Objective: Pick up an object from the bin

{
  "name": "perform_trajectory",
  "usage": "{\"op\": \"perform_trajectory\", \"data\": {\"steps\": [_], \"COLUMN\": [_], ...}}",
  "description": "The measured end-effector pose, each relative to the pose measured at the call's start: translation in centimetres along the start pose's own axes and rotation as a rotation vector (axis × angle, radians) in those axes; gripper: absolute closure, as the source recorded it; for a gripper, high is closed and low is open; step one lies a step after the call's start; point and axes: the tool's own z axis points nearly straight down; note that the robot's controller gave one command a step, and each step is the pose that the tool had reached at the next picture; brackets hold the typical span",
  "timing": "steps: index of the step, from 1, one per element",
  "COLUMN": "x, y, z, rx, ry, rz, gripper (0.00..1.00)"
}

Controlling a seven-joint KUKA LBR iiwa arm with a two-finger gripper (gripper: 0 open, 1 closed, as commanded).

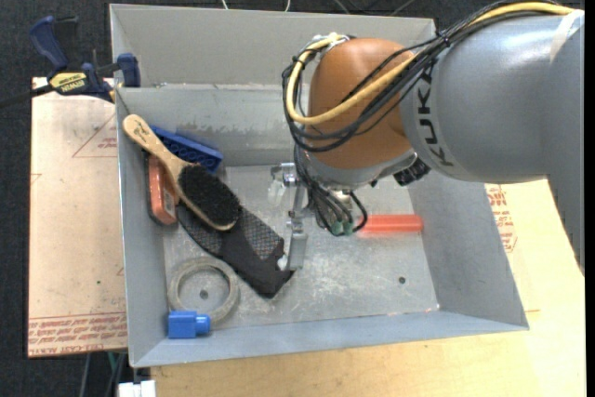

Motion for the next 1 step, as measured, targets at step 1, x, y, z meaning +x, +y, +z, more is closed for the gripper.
{"op": "perform_trajectory", "data": {"steps": [1], "x": [-0.17], "y": [-0.06], "z": [-0.47], "rx": [-0.001], "ry": [-0.008], "rz": [0.003], "gripper": [0.0]}}
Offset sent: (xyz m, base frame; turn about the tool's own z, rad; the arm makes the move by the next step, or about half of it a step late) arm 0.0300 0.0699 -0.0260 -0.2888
